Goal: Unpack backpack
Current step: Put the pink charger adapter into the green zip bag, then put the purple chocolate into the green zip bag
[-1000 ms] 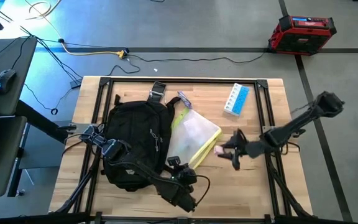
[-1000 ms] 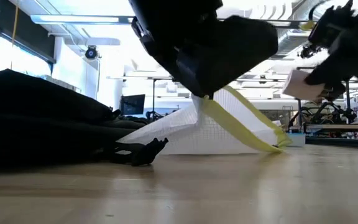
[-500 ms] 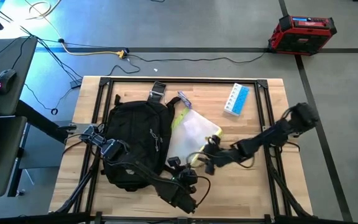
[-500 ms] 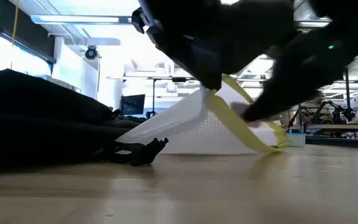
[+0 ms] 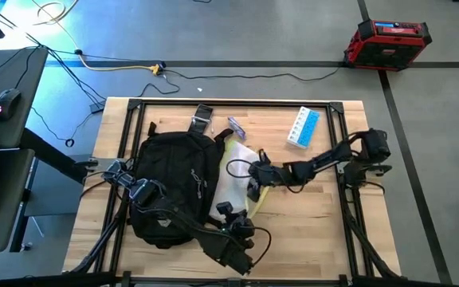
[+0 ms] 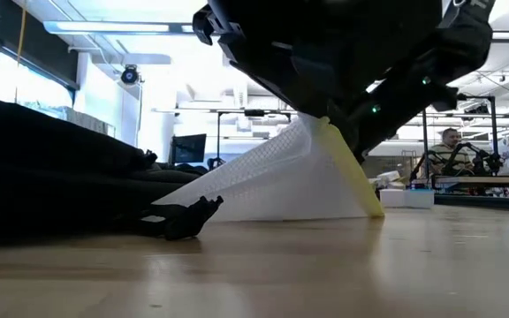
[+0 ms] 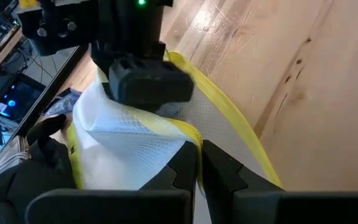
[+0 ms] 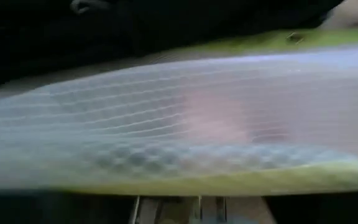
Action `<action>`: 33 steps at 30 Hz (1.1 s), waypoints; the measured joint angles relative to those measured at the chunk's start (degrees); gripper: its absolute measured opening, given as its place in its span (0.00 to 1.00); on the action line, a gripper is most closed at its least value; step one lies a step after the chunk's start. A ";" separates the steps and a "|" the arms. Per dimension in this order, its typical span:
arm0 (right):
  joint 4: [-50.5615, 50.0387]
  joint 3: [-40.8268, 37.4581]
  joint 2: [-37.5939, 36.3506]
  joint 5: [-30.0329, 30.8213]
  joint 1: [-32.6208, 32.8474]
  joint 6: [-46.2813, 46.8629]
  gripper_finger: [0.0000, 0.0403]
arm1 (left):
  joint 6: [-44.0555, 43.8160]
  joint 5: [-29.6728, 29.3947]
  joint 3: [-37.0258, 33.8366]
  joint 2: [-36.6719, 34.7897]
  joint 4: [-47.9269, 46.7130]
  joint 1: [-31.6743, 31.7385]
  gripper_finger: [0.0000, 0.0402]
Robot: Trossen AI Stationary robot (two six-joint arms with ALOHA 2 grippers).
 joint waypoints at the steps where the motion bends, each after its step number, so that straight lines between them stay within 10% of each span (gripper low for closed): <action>1: -0.50 0.00 -0.33 -1.02 -0.18 0.92 0.81 | -0.15 -0.02 0.00 0.00 -0.04 0.00 0.00; 5: -3.73 -0.04 -2.83 1.50 0.10 0.33 0.96 | -0.35 0.00 0.00 0.04 -0.14 0.01 0.00; 13: -13.27 -0.07 -11.30 9.02 5.65 -6.07 0.83 | -0.41 0.59 0.00 0.07 -0.04 -0.24 0.00; 24: -34.13 -0.15 -19.74 2.86 23.24 -8.55 0.78 | -0.49 2.46 0.02 0.07 -0.44 0.39 0.00; 33: -39.58 -3.70 -33.57 33.66 24.03 -4.63 0.77 | -9.58 6.74 0.02 0.07 -12.47 2.64 0.00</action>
